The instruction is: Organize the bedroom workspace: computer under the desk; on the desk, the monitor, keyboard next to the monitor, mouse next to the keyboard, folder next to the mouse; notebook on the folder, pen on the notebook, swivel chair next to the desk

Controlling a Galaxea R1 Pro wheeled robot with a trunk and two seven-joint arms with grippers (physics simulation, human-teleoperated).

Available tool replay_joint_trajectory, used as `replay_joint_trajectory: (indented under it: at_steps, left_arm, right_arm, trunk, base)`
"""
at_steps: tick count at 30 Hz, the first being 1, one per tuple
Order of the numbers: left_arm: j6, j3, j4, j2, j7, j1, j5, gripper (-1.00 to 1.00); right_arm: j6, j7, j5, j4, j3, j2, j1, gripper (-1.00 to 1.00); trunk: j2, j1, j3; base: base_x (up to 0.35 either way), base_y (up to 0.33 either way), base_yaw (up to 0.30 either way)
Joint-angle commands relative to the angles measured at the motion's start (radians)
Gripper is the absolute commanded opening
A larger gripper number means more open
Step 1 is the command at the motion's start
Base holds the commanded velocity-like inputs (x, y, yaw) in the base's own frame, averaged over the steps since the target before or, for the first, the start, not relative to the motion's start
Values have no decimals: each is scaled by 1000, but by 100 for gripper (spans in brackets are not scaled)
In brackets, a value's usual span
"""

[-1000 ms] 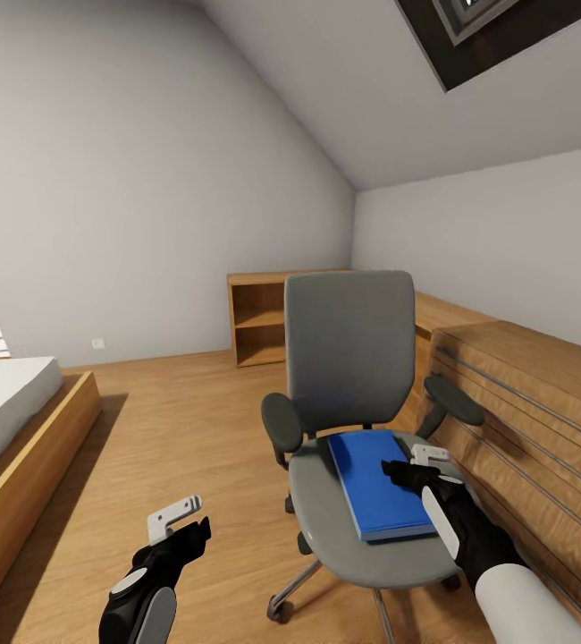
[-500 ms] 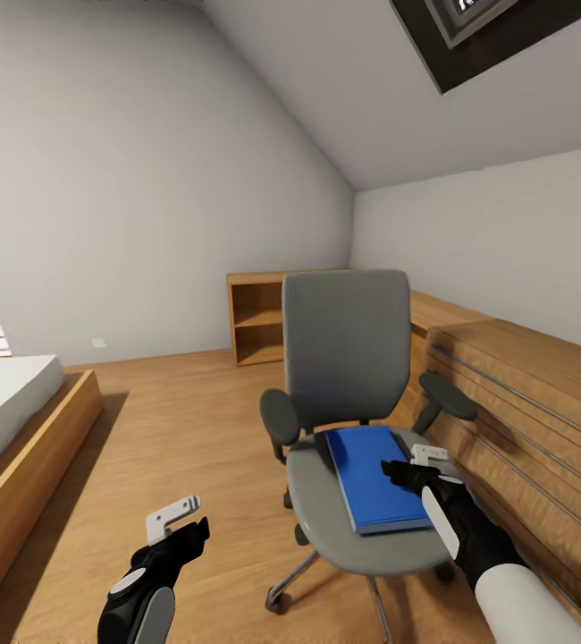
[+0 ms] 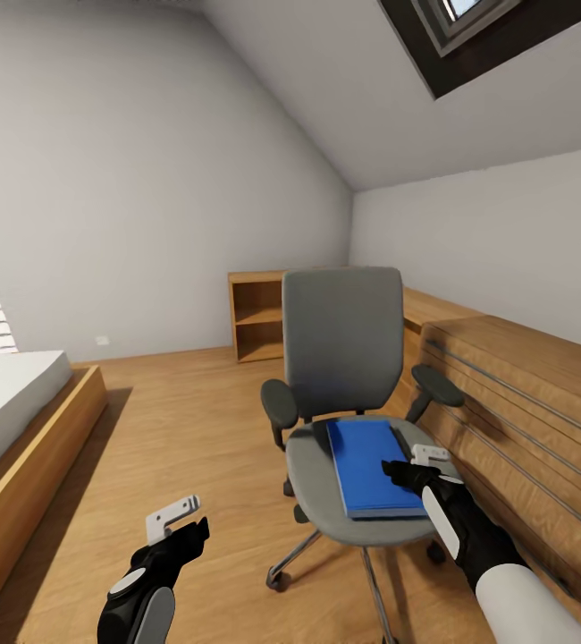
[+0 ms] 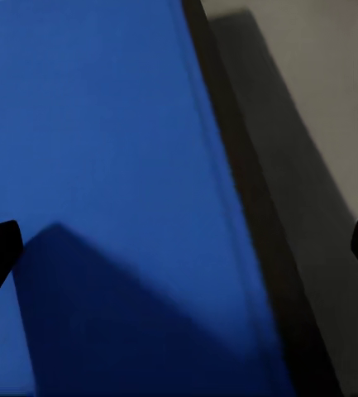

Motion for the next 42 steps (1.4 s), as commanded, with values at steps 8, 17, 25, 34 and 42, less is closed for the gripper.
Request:
replay_joint_trajectory:
  at_steps: [8, 17, 25, 34, 42]
  left_arm:
    - [3, -1, -1, 0, 10, -1, 10, 100]
    - [3, -1, -1, 0, 11, -1, 10, 100]
    - [2, -1, -1, 0, 10, -1, 10, 100]
    - [1, -1, -1, 0, 10, -1, 11, 100]
    - [3, -1, -1, 0, 10, -1, 10, 100]
  right_arm:
    - [5, -3, -11, 14, 1, 0, 0, 100]
    - [5, -3, -11, 14, 1, 0, 0, 100]
    - [5, -3, -11, 14, 1, 0, 0, 100]
    - [5, -3, -11, 13, 0, 0, 0, 100]
    - [5, -2, -11, 13, 0, 0, 1, 100]
  trunk:
    - [0, 0, -1]
    - [0, 0, -1]
    - [0, 0, -1]
    - [0, 0, -1]
    - [14, -8, 5]
  base:
    - [-9, 0, 0]
    - [-1, 0, 0]
    - [-116, 0, 0]
    - [-71, 0, 0]
    - [-4, 0, 0]
